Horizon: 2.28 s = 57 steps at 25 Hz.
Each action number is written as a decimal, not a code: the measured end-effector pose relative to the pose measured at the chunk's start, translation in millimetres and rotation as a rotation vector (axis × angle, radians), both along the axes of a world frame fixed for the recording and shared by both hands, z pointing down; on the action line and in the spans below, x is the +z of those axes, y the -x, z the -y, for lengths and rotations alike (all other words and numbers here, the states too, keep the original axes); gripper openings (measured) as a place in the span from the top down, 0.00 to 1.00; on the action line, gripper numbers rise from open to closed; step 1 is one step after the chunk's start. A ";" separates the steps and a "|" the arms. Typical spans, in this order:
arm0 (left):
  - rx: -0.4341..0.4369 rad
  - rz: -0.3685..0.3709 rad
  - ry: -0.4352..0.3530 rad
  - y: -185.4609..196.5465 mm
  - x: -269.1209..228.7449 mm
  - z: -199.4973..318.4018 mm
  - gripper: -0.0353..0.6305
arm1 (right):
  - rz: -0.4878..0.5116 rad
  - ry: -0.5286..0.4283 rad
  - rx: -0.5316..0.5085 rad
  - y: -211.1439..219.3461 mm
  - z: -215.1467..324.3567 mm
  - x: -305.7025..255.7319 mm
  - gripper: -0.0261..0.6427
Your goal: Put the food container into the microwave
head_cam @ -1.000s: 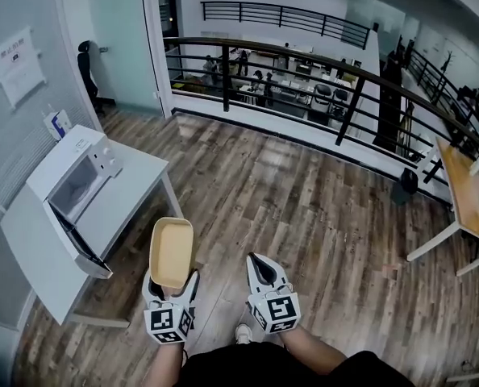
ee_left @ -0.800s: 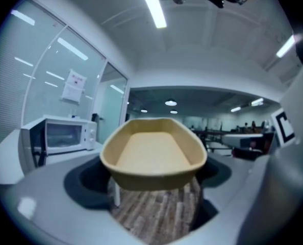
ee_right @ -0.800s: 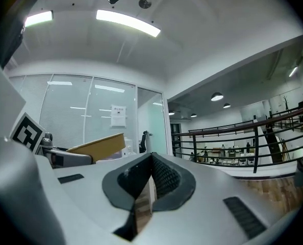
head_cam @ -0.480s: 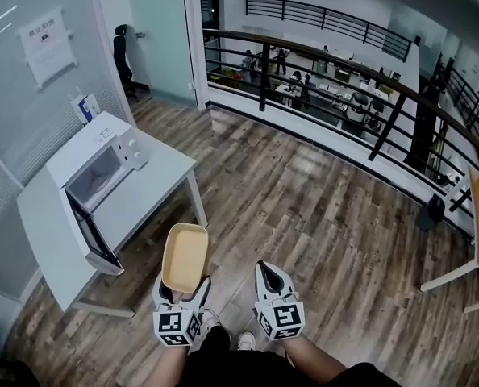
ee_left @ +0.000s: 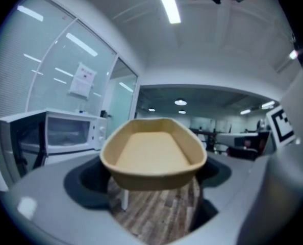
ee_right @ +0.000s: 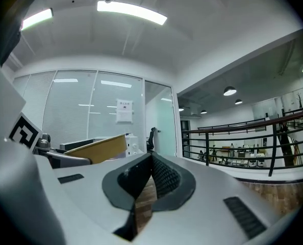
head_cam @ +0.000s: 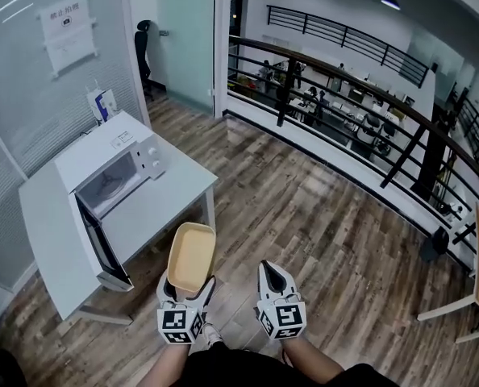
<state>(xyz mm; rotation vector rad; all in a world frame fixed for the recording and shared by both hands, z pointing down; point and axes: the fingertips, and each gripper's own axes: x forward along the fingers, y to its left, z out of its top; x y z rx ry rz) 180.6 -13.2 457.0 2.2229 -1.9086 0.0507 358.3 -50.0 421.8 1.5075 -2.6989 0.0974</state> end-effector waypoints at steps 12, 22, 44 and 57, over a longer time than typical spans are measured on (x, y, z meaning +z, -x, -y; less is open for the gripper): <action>0.024 0.038 -0.012 59.9 -6.8 57.4 0.19 | 0.000 -0.027 -0.020 81.4 57.3 -13.1 0.95; 0.024 0.029 -0.028 74.2 -11.9 70.7 0.19 | -0.031 -0.039 -0.083 120.1 71.4 -20.3 0.95; -0.219 0.069 0.030 139.5 3.6 162.6 0.19 | 0.032 -0.032 -0.345 217.7 211.5 -18.1 0.95; -0.418 0.077 0.067 159.7 5.7 193.1 0.19 | 0.066 0.003 -0.564 261.3 262.3 -10.0 0.95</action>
